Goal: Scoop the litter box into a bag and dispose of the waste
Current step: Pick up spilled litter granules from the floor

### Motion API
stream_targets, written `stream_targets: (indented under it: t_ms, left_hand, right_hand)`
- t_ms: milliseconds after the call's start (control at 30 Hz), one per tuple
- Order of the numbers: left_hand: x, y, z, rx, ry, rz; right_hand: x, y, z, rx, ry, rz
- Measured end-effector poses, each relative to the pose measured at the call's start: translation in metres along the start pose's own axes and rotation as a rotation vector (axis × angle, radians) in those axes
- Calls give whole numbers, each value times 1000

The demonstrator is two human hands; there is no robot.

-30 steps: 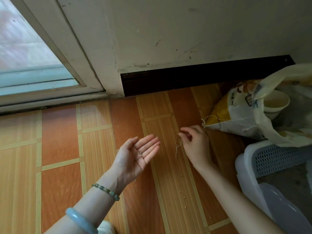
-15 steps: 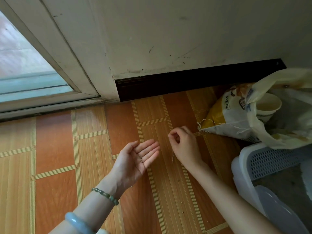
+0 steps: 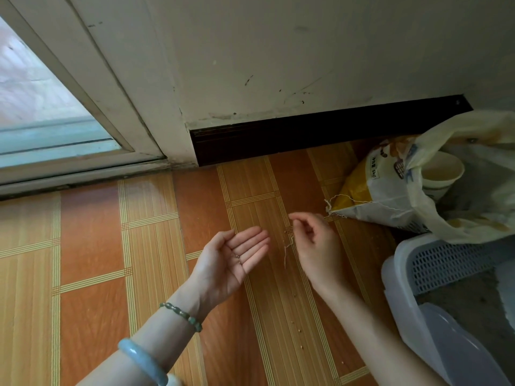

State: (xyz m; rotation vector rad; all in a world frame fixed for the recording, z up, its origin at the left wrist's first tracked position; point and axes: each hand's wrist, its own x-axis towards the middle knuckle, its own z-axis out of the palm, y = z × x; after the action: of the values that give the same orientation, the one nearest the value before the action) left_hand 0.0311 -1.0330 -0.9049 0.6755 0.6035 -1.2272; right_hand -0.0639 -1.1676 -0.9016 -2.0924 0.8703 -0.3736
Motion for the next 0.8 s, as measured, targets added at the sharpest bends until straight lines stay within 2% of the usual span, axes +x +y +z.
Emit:
stream_targets:
  t_ms: [133,333,633,733,800]
  left_hand:
    - [-2,0,-3,-7,-2,-11]
    - [-1,0,-7,-12,16,-6]
    - [0,-1,-7,-10,30,-5]
    - [-1,-1,-7,-1,37,-3]
    - [0,-1,-8,5,42,-2]
  right_hand:
    - [1,29,-1,-198,-13,59]
    - [1,34,6,-207,-41,13]
    - [9,35,18,-381,-86,-30]
    - [6,29,16,-364,-112,-65]
    - [1,15,11,-261,-118,-118]
